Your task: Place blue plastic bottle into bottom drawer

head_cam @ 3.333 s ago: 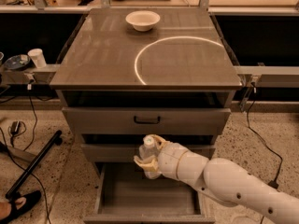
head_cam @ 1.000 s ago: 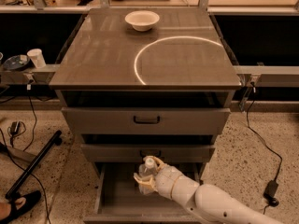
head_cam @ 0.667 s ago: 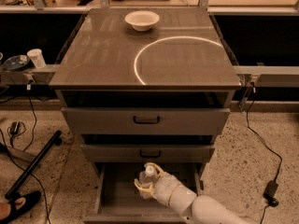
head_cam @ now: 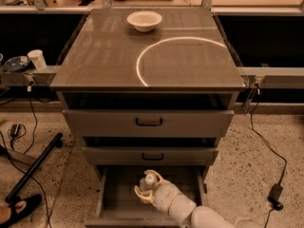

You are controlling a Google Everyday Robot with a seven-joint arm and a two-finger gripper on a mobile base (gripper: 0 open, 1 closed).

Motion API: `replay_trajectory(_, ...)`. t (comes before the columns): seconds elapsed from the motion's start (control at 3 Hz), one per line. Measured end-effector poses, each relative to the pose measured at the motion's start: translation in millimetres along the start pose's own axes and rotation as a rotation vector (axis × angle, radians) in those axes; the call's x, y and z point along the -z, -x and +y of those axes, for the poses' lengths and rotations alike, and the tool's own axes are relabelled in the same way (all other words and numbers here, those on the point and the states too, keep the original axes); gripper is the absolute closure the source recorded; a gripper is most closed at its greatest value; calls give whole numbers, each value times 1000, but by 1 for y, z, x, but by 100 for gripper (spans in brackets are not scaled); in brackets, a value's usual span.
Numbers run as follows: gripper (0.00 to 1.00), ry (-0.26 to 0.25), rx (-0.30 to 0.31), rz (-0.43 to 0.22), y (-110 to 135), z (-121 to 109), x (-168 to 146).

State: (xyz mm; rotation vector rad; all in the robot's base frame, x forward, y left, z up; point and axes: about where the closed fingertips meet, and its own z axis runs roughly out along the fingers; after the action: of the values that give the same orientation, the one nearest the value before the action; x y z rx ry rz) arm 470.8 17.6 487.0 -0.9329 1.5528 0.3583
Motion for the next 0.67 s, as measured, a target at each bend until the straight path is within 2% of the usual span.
replay_trajectory(0.33,100,-7,1,3,-4,-14,-14)
replay_trajectory(0.67,100,-44,32,32,-19,-58,-52)
